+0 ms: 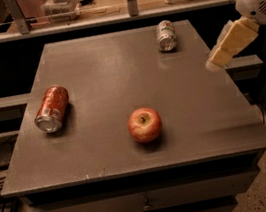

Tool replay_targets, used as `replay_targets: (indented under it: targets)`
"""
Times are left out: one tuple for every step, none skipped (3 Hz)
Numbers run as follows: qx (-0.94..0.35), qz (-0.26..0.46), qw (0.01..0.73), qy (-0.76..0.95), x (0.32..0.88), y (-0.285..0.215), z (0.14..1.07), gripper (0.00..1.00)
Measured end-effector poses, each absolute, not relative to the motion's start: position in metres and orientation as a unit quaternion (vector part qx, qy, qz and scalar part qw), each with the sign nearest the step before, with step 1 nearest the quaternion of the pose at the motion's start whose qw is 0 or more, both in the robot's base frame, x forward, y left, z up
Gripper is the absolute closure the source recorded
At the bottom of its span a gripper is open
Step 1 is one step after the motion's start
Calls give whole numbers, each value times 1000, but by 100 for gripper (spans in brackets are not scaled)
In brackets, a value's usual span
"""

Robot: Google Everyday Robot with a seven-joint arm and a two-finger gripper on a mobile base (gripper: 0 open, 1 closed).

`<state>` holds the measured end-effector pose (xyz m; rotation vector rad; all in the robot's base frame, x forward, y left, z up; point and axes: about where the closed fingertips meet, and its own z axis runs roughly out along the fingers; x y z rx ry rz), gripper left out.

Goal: Move 7up can near coke can

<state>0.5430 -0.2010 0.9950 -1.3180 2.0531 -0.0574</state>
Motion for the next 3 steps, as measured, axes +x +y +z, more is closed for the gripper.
replay_targets:
  targets:
    - [-507, -22, 343, 790, 543, -201, 995, 0]
    - [-482, -4, 345, 805, 552, -198, 986, 0]
    - [-437, 22, 365, 822, 584, -186, 972, 0]
